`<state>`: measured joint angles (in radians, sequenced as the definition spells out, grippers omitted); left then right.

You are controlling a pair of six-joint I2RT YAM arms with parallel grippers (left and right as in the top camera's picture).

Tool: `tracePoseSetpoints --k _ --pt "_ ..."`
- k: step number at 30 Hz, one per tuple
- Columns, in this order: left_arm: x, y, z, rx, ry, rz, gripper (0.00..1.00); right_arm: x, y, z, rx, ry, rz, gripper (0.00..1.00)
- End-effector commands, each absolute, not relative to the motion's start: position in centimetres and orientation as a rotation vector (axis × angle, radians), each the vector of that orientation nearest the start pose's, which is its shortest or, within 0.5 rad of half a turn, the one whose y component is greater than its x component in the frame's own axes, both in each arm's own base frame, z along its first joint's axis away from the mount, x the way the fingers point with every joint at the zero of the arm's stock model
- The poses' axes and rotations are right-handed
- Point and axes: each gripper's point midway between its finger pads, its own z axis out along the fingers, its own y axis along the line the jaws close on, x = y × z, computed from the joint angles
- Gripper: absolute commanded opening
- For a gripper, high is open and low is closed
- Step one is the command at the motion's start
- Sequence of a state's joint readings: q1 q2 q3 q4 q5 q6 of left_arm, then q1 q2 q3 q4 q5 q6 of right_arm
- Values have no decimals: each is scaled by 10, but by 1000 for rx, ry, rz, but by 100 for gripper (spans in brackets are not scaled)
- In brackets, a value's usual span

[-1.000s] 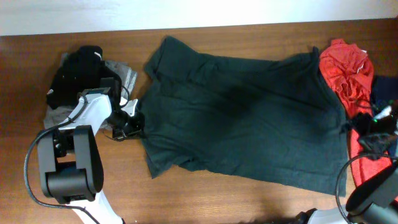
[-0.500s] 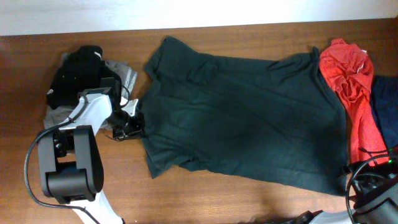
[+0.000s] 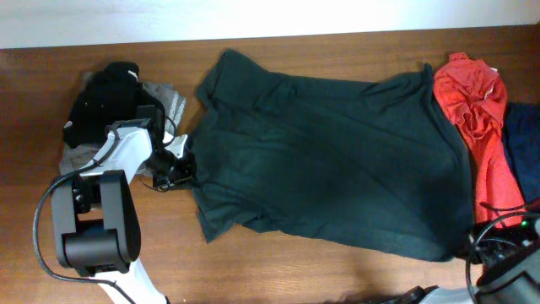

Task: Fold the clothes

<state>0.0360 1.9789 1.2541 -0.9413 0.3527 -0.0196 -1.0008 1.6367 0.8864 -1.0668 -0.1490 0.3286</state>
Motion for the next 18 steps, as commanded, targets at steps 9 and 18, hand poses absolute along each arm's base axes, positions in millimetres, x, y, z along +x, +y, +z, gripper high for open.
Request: tracePoseSetpoints --k 9,18 --pt "322 -14 11 -311 3180 -627 13 159 -159 101 1709 2463 352 4" --pt "330 -27 14 -180 3129 -704 63 169 -147 109 1590 2518 327 4"
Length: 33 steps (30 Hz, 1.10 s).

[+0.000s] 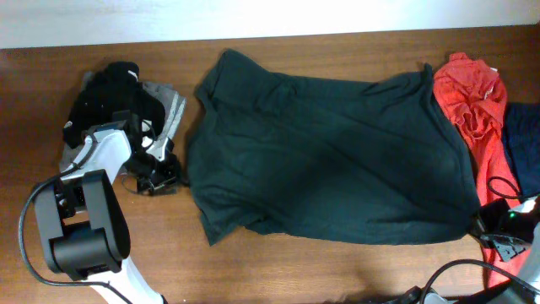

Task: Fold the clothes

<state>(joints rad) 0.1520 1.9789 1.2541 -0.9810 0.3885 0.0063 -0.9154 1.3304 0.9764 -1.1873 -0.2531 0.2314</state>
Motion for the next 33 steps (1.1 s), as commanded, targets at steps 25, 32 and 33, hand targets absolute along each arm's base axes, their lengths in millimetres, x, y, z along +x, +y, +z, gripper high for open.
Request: tracePoseSetpoints --k 25,32,33 --pt "309 4 42 -354 3172 -480 1 175 -154 116 1567 2495 306 4" --pt "301 0 43 -345 3203 -486 64 173 -152 116 1572 2504 312 9" --pt "297 -1 42 -351 3217 -490 66 173 -152 116 1570 2507 313 9"
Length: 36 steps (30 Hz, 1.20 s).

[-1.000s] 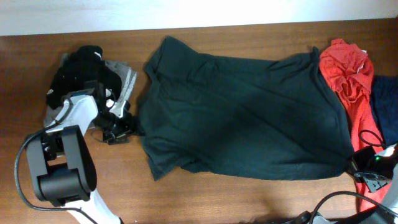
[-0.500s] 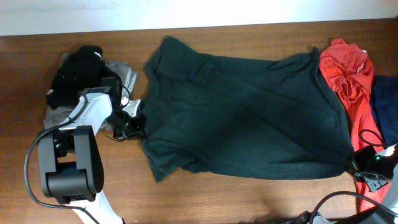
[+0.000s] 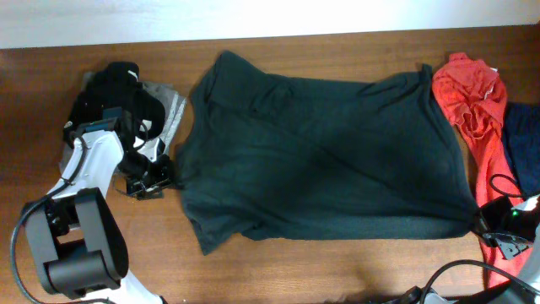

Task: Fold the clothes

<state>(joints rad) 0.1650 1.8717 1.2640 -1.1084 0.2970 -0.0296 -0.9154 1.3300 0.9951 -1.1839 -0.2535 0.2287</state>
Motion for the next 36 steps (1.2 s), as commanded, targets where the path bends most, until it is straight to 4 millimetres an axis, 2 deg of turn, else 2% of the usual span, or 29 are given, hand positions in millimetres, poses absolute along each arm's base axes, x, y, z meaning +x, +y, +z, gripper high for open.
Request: tracePoseSetpoints --k 1,3,5,8,9,10,12,14,20,22,23,24,27,32,36 --pt "291 -2 38 -357 3235 -495 67 173 -152 116 1570 2508 314 9" --pt "284 -3 26 -360 3240 -503 68 173 -152 116 1565 2510 314 9" --pt "286 -6 16 -353 3209 -527 67 173 -152 116 1566 2509 314 9" --pt "288 -13 5 -344 3164 -587 57 173 -152 116 1566 2510 313 9" --pt "289 -14 2 -341 3152 -598 51 173 -152 116 1566 2509 314 9" --pt "289 -15 0 -339 3147 -602 41 173 -152 116 1567 2509 313 9" --pt "288 -15 -2 -338 3143 -603 14 173 -152 116 1566 2510 313 9" --pt "288 -15 -1 -337 3143 -603 0 173 -152 116 1566 2509 313 9" --pt "290 -22 8 -320 3112 -674 0 173 -151 116 1567 2510 317 9" --pt "295 -24 23 -268 3075 -683 0 181 -144 121 1465 2520 393 9" --pt "297 -22 41 -239 3049 -662 0 182 -140 126 1447 2509 411 9" --pt "299 -22 57 -226 3022 -651 0 181 -139 132 1436 2499 399 9" --pt "300 -16 86 -200 2968 -579 0 179 -137 153 1413 2475 374 9" --pt "296 3 115 -185 2908 -369 0 183 -137 184 1424 2423 376 8" --pt "301 13 122 -190 2868 -286 0 188 -140 189 1407 2400 380 8"
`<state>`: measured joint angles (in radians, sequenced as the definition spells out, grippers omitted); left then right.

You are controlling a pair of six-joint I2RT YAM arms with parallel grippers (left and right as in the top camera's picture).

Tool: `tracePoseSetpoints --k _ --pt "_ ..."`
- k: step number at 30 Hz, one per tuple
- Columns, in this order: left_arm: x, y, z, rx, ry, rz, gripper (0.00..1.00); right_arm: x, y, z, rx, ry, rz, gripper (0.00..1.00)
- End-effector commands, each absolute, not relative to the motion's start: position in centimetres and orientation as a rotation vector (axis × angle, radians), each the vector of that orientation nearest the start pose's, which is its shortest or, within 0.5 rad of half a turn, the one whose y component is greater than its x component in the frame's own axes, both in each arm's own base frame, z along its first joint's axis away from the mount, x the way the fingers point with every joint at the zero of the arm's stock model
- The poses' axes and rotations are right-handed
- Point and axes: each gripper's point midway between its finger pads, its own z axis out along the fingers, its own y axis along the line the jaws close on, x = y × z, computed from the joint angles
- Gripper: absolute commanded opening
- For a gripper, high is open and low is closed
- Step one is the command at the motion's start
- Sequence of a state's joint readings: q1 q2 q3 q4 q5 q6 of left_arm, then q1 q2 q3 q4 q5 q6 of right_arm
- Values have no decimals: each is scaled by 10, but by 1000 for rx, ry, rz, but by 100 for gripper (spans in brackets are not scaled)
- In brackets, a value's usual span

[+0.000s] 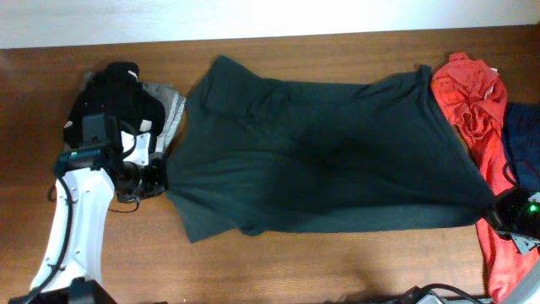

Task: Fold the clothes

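A dark green shirt (321,156) lies spread across the middle of the wooden table. My left gripper (160,179) is at its left edge, shut on the fabric there. At the lower right corner of the shirt my right gripper (498,213) grips the hem, partly hidden at the frame edge. The shirt is stretched between the two grippers, its lower edge nearly straight.
A pile of black and grey clothes (118,97) sits at the back left, just behind my left arm. A red garment (472,105) and a blue one (523,143) lie at the right edge. Bare table (295,270) runs along the front.
Both grippers have moved outward, the left one further left and slightly down, the right one further right. The shirt is pulled flatter and wider, with its bottom hem straighter.
At first the shirt lay rumpled and slanted, my left gripper at its left edge and my right gripper at its lower right corner. In each later moment the grippers stood further apart. The shirt is now stretched taut and smoother between them.
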<state>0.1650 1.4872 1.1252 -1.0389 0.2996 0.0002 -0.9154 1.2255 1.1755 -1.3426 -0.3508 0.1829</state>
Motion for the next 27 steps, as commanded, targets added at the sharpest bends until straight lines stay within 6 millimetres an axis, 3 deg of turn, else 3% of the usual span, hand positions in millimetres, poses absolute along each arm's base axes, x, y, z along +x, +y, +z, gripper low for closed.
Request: tracePoseSetpoints --k 1,3,9,18,22,27 --pt "305 14 123 -190 2852 -282 0 189 -142 189 1405 2399 379 8" --pt "319 16 128 -208 2792 -275 0 192 -145 185 1418 2400 385 8" --pt "329 17 131 -196 2751 -271 0 205 -144 170 1396 2456 447 8" --pt "377 7 151 -127 2544 -347 0 262 -145 159 1293 2438 442 7" --pt "399 6 142 -102 2509 -349 0 277 -152 149 1310 2419 448 7" --pt "430 -17 125 -69 2459 -440 0 289 -162 116 1362 2458 475 6"
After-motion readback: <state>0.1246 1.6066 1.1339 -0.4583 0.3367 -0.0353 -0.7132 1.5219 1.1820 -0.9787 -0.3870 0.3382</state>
